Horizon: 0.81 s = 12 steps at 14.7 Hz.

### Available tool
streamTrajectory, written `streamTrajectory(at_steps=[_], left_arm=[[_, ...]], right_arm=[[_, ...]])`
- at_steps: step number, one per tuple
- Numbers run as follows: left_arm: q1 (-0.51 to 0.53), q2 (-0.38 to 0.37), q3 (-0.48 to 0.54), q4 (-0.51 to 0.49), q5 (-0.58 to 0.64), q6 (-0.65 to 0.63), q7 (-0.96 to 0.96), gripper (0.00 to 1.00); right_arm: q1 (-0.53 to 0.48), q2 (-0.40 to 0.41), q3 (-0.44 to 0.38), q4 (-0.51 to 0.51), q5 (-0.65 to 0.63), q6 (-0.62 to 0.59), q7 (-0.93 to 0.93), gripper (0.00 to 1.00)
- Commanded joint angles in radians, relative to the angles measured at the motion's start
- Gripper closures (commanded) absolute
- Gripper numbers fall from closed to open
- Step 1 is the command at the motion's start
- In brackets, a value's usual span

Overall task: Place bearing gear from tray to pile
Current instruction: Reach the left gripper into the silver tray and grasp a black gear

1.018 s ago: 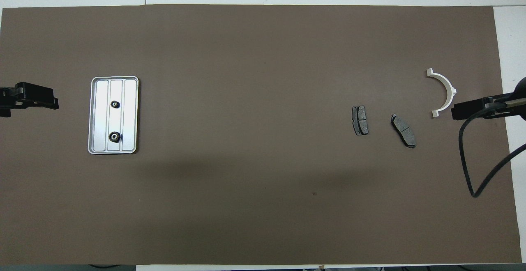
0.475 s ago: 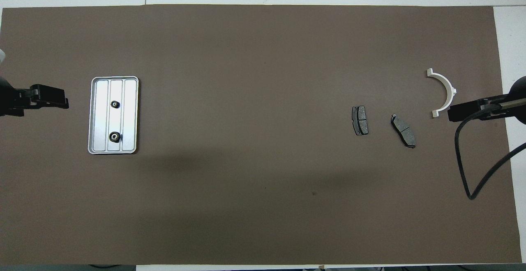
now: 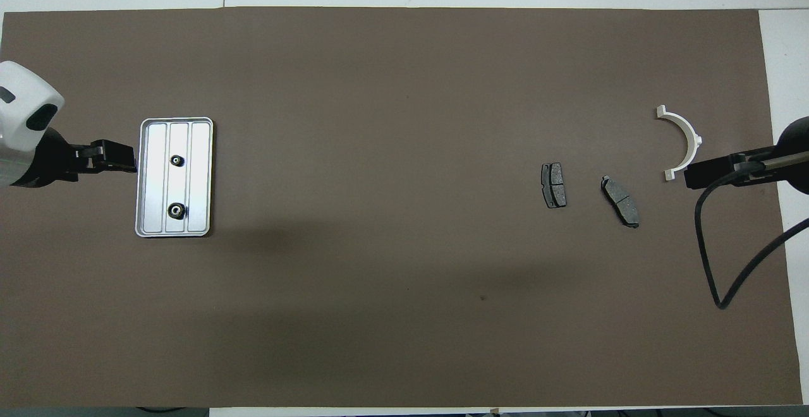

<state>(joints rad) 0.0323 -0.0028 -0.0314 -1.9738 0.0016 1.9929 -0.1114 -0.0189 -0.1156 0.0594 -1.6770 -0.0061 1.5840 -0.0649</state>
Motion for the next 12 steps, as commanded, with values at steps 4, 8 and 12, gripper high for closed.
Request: streamTrajectory(at_steps=[4,8,12], left_arm=[[0.038,0.007,-0.002,-0.137,-0.006,0.15,0.022,0.39],[0.037,0.073,-0.002,-0.186,-0.008,0.217,0.007,0.36],[0.02,0.093,-0.005,-0.257,-0.014,0.308,-0.068,0.36]], right_arm=[[-0.006,-0.021,0.005,-0.02,0.02,-0.006,-0.016,0.0],[-0.006,-0.021,0.005,-0.02,0.021,-0.007,-0.018,0.0],[-0.007,-0.021,0.005,-0.02,0.021,-0.015,-0.018,0.0]])
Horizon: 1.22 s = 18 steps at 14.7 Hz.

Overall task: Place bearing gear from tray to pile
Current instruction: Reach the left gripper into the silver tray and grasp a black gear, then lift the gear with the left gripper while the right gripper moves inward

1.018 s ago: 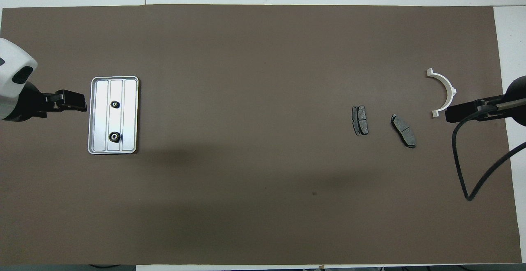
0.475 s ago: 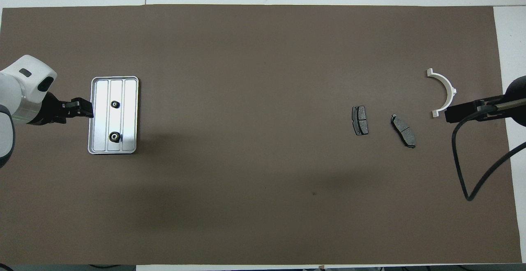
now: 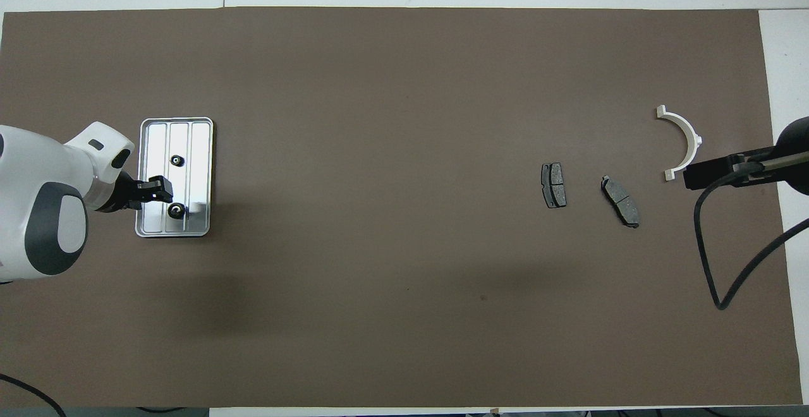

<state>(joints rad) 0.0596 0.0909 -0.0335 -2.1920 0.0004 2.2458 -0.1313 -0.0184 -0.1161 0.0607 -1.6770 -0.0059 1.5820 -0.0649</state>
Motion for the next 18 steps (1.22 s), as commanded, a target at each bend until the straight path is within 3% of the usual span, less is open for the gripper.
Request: streamTrajectory(at_steps=[1,10,14,18], left_arm=[[-0.011,0.009,-0.003,-0.038,-0.013,0.063,-0.06,0.36],[-0.032,0.05,-0.003,-0.051,-0.011,0.098,-0.047,0.38],[-0.03,0.061,-0.003,-0.051,-0.013,0.113,-0.041,0.38],[-0.03,0.061,-0.003,-0.051,-0.013,0.11,-0.034,0.42]], right_arm=[[-0.008,-0.02,0.004,-0.02,0.021,-0.016,-0.018,0.0],[-0.005,-0.02,0.004,-0.021,0.021,-0.013,-0.018,0.0],[0.073,-0.017,0.004,-0.026,0.021,0.001,0.051,0.0],[0.184,0.0,0.004,-0.064,0.021,0.078,0.274,0.0]])
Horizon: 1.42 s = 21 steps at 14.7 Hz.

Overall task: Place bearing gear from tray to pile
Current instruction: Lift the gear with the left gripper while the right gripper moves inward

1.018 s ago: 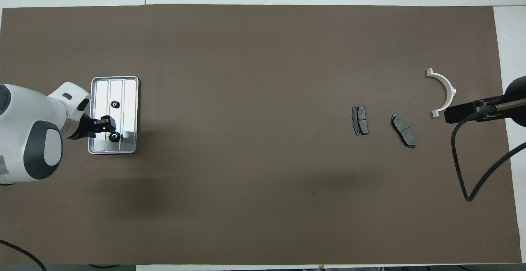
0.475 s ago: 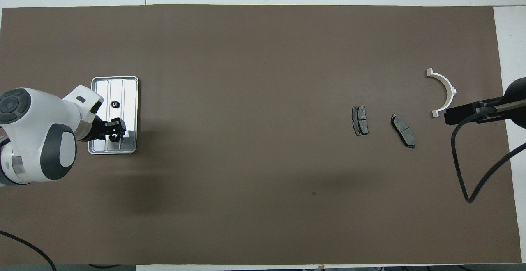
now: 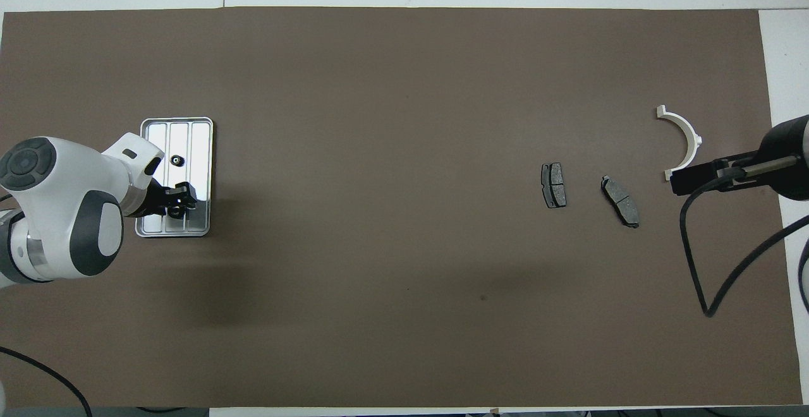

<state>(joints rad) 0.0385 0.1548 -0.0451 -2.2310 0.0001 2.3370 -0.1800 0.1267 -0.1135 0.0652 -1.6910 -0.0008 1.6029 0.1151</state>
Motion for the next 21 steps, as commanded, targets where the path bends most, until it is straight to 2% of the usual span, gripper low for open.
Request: streamTrajectory(at_steps=[1,4,7,12,14,15,17,21], left_arm=[[-0.009,-0.003,0.008,-0.012,-0.011,0.015,0.014,0.42],[-0.009,-0.004,0.008,-0.016,-0.012,0.011,0.014,0.42],[-0.009,-0.006,0.008,-0.022,-0.011,0.013,0.014,0.42],[-0.009,-0.009,0.01,-0.036,-0.011,0.01,0.014,0.64],[-0.008,-0.012,0.01,-0.038,-0.012,0.008,0.013,0.79],[-0.008,-0.009,0.01,-0.026,-0.012,0.005,0.007,0.86],[-0.014,-0.001,0.007,0.037,-0.015,-0.033,-0.016,0.86],[-0.152,0.014,0.007,0.206,-0.048,-0.151,-0.266,0.86]], right_arm=[[0.062,0.008,-0.001,-0.071,0.016,0.09,0.16,0.0],[0.137,0.055,-0.001,-0.107,0.022,0.187,0.338,0.0],[0.149,0.11,-0.001,-0.107,0.024,0.23,0.48,0.0],[0.203,0.213,-0.001,-0.108,0.021,0.296,0.691,0.0],[0.209,0.244,-0.001,-0.108,0.019,0.319,0.709,0.0],[0.209,0.253,-0.001,-0.11,0.016,0.327,0.71,0.0],[0.214,0.259,-0.001,-0.115,0.012,0.331,0.713,0.0],[0.215,0.259,-0.001,-0.113,0.004,0.327,0.712,0.0]])
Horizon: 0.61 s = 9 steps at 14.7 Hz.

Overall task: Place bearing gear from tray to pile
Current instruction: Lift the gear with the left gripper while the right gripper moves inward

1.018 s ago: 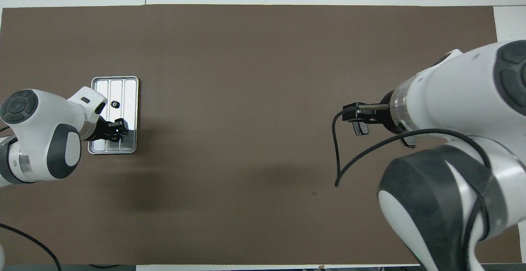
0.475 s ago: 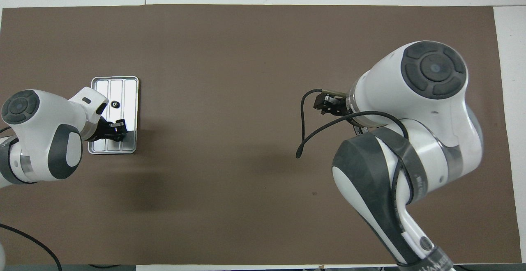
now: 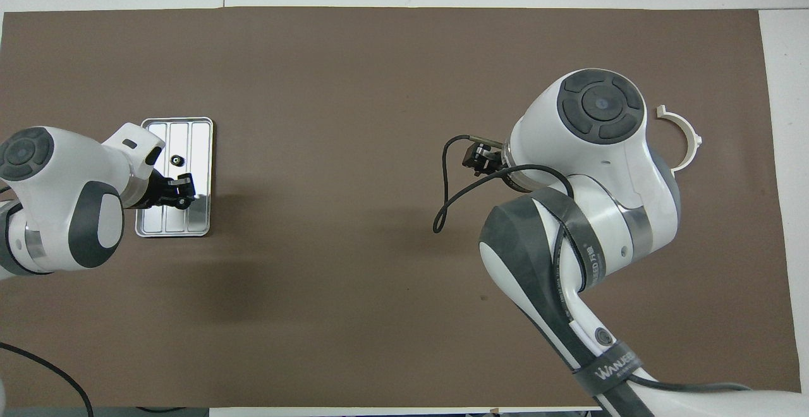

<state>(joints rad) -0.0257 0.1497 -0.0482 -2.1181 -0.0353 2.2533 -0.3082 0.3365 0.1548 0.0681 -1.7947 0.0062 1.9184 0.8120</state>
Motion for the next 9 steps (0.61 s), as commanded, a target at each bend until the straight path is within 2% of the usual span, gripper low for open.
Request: streamTrajectory(at_steps=[1,5,6,8,9], left_arm=[[-0.144,0.03,0.011,0.118,-0.012,-0.066,-0.241,0.86],[-0.363,0.063,0.013,0.209,-0.011,-0.066,-0.581,0.86],[-0.414,0.094,0.013,0.245,-0.012,-0.067,-0.642,0.86],[-0.531,0.225,0.016,0.369,-0.008,-0.066,-0.794,0.86],[-0.563,0.266,0.016,0.407,-0.003,-0.057,-0.837,0.85]], right_arm=[[0.006,-0.009,-0.004,-0.009,-0.003,0.008,0.015,0.0],[0.006,-0.011,-0.004,-0.009,-0.005,0.004,0.012,0.0],[0.006,-0.011,-0.004,-0.009,-0.005,0.002,0.012,0.0],[0.006,-0.009,-0.004,-0.009,-0.005,0.002,0.01,0.0],[0.006,-0.009,-0.004,-0.009,-0.005,0.004,0.01,0.0]])
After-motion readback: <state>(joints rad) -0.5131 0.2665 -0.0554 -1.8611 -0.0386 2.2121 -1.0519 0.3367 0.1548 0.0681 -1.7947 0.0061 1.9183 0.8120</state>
